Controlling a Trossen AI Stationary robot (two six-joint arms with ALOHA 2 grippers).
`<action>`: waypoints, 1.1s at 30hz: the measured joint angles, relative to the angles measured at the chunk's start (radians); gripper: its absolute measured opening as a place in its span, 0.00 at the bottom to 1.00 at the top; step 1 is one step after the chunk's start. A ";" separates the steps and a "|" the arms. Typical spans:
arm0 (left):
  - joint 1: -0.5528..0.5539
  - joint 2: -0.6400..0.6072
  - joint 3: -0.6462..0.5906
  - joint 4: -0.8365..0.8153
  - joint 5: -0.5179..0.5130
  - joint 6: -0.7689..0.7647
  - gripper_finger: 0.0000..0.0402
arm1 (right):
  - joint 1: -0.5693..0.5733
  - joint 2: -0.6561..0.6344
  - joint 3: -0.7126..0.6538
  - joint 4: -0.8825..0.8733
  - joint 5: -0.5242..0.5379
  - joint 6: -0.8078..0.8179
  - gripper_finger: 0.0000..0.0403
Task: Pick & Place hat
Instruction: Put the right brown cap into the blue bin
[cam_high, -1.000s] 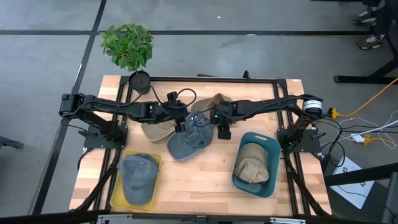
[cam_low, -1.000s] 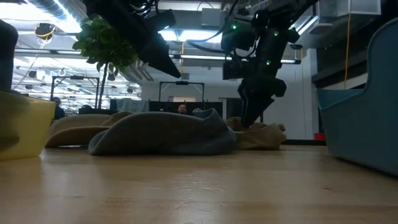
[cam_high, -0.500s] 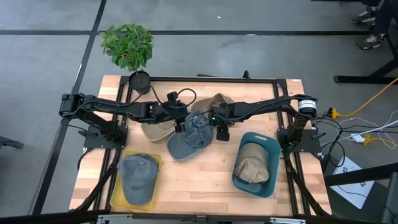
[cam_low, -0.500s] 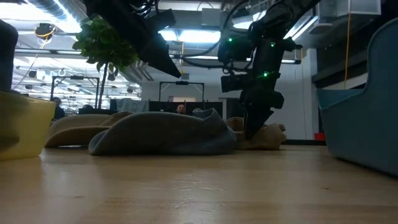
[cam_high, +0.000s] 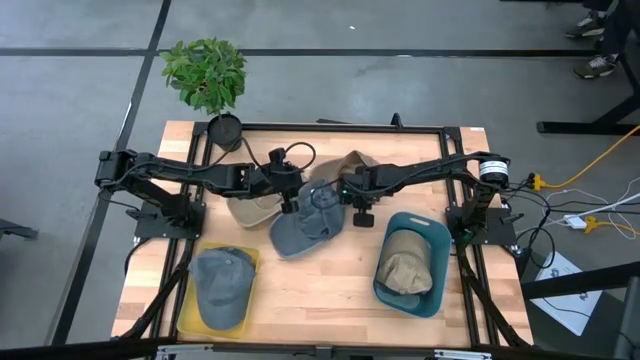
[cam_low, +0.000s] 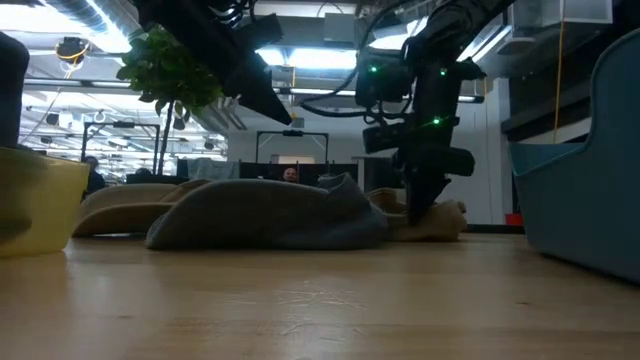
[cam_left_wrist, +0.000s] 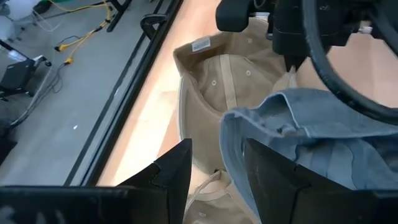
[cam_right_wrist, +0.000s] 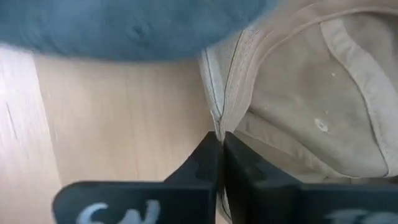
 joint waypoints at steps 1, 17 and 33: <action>0.000 0.000 0.000 0.000 0.005 0.000 0.36 | 0.000 -0.002 0.003 -0.027 0.000 -0.009 0.03; -0.079 0.000 0.000 0.024 -0.005 0.240 0.35 | -0.069 -0.197 0.330 -0.242 -0.002 -0.061 0.01; -0.263 0.000 0.000 0.116 -0.154 0.403 0.32 | -0.148 -0.286 0.588 -0.209 0.083 0.095 0.01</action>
